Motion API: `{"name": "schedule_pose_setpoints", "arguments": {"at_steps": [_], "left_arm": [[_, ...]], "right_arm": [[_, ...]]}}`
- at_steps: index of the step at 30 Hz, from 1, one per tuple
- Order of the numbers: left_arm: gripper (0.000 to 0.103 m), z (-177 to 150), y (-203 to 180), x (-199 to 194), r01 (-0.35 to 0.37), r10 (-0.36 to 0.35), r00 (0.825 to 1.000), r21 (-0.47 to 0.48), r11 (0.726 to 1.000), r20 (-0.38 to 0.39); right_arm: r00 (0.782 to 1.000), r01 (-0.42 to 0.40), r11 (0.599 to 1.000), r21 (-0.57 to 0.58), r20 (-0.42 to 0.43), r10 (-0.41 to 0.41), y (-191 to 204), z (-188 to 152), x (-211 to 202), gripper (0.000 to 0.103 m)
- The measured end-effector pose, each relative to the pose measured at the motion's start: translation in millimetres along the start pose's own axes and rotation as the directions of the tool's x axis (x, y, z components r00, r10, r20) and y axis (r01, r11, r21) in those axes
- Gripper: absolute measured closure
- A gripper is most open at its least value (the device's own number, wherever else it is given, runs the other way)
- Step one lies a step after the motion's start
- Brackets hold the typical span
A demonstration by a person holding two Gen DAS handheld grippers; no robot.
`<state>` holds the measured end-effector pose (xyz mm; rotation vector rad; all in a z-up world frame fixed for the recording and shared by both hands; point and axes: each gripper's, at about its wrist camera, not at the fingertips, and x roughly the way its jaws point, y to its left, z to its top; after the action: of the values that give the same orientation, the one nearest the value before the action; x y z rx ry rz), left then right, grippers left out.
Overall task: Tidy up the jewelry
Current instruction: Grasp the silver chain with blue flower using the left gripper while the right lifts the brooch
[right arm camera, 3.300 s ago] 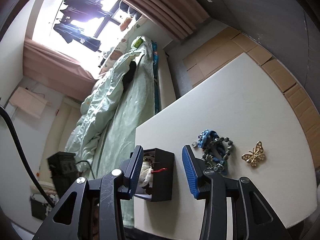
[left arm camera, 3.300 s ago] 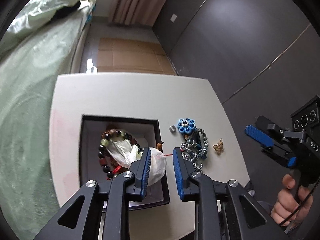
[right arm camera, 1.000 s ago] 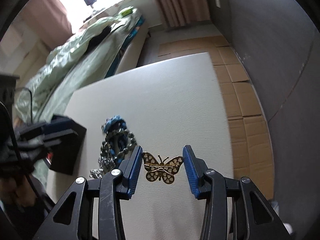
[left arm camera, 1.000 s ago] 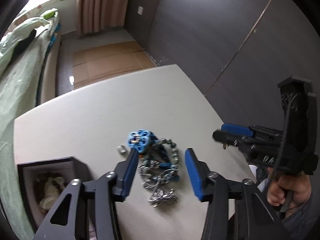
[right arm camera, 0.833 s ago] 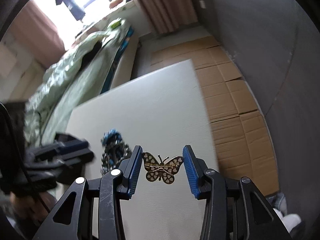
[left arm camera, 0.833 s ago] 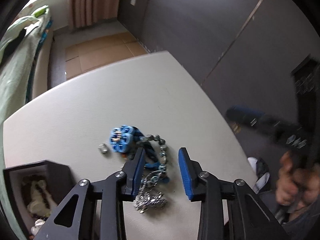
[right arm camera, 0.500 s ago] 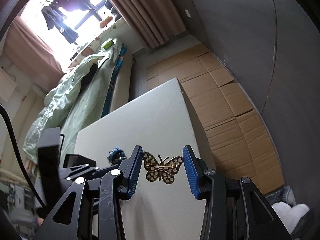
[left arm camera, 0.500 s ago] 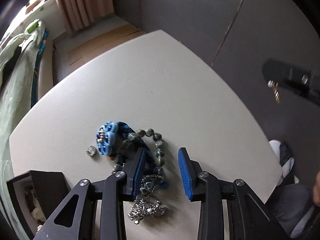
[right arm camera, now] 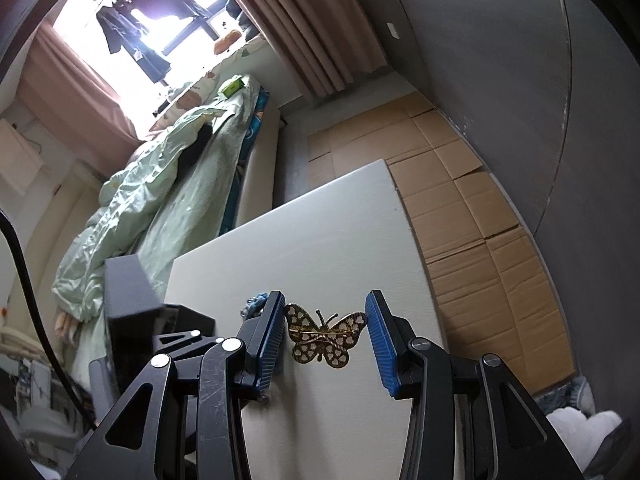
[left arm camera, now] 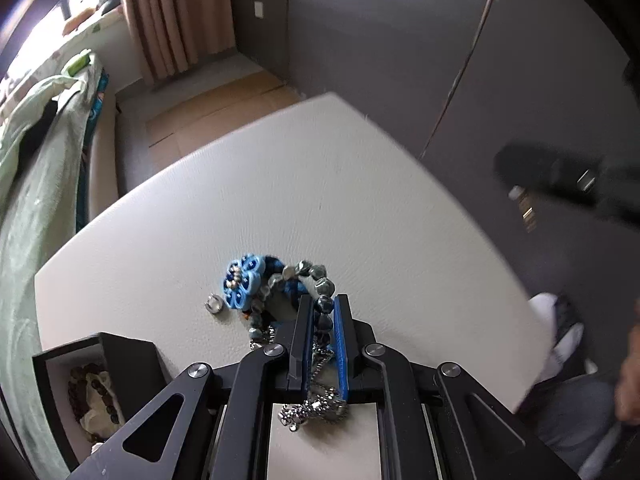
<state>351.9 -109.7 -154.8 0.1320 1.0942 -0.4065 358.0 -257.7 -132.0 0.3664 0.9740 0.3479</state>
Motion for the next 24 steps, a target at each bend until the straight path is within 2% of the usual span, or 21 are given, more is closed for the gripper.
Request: {"name": "schedule_pose_setpoints", "arguments": {"at_steps": [5,12,24], "left_arm": [[0.093,8,11,-25,0.06,-0.056,0.996,-0.049,0.997,0.071],[0.093,3,29,-54,0.128,-0.113,0.983,-0.102,0.986,0.143],[0.093,-11,65,-100,0.121,-0.085,0.97,-0.152,0.981,0.227]], "right_arm": [[1.0,-0.004,1.0,0.006,0.011,0.004,10,-1,-2,0.061],[1.0,-0.018,1.0,0.007,0.025,0.018,27,-2,1,0.061],[0.996,-0.085,0.996,-0.032,0.014,0.086,74,-6,17,0.061]]}}
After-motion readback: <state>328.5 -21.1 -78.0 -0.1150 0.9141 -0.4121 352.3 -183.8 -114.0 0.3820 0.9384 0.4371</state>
